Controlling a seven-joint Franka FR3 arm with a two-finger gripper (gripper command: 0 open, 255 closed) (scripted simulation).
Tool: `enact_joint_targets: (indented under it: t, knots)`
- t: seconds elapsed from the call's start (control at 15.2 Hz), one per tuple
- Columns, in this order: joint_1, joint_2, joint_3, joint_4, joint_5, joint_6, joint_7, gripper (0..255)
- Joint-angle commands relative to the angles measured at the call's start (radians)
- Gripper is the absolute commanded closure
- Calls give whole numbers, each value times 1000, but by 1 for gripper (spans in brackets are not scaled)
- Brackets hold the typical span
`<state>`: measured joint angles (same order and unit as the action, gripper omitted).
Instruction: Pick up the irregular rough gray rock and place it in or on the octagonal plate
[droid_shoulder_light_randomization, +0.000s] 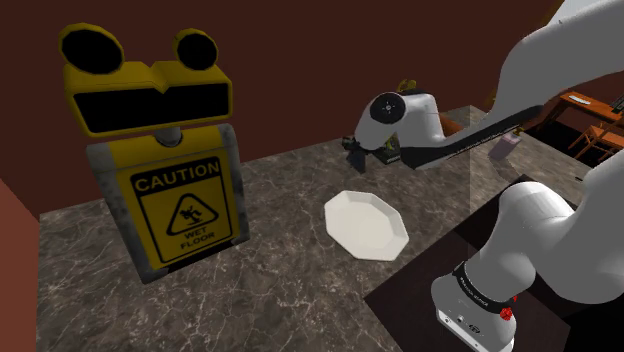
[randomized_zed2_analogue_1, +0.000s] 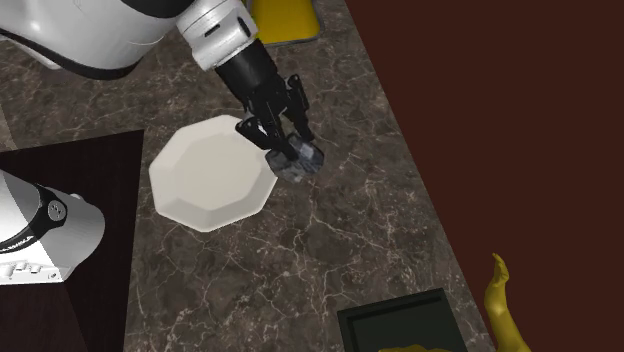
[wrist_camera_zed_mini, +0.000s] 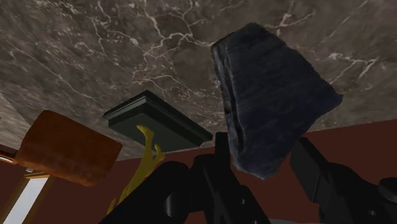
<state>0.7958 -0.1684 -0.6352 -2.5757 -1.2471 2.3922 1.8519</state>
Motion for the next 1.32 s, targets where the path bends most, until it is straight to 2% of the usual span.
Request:
enact_joint_targets:
  t: [0.0,0.4,0.79,0.86,1.25]
  knots:
    - [18,-73,41,-60,0,-66,38,255]
    - [67,-269,172,-212,71,-235,104,255]
    - [157,-427,324,-319,231,-391,168,255]
    - [162,-433,331,-323,240,-398,171,255]
    - [154,-338,308,-341,182,-309,252,255]
